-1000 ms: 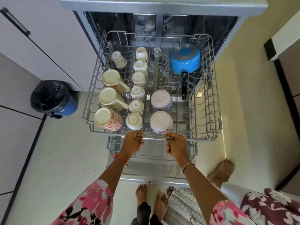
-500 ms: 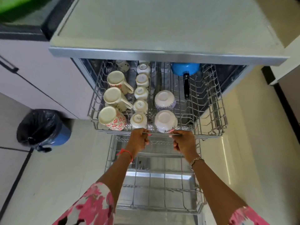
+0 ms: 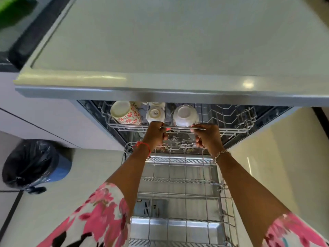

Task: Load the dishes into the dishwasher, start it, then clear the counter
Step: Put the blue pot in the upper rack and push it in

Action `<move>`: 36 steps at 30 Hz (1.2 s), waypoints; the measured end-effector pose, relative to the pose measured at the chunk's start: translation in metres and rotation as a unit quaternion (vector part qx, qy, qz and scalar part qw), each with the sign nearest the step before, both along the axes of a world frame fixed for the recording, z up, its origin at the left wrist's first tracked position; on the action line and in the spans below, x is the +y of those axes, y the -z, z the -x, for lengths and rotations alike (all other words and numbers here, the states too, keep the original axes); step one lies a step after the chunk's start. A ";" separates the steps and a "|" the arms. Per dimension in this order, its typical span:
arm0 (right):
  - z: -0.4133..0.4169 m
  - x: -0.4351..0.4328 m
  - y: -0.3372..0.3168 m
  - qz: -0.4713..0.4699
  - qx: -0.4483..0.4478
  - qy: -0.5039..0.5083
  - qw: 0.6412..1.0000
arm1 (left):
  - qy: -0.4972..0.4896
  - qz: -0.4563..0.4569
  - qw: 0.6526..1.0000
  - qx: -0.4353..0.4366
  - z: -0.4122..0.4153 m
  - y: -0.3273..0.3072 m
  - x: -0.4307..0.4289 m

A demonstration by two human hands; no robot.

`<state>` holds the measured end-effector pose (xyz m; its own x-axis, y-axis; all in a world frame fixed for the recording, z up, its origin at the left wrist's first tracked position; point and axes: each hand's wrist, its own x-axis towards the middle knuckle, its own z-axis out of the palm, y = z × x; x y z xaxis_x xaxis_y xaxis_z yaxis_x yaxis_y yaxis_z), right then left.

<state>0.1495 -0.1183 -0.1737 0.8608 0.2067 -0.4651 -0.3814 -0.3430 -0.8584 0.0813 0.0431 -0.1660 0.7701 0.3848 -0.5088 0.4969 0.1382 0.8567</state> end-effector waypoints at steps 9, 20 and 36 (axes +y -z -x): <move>-0.010 -0.004 0.002 -0.007 -0.039 -0.022 0.999 | 0.045 -0.029 0.998 -0.018 -0.005 -0.004 -0.001; 0.072 -0.006 -0.031 0.268 -0.220 -0.209 0.914 | 0.192 -0.235 0.952 -0.046 0.094 -0.033 -0.016; 0.366 -0.058 -0.180 0.325 -0.202 -0.448 0.808 | 0.261 -0.415 0.866 0.096 0.424 -0.171 -0.084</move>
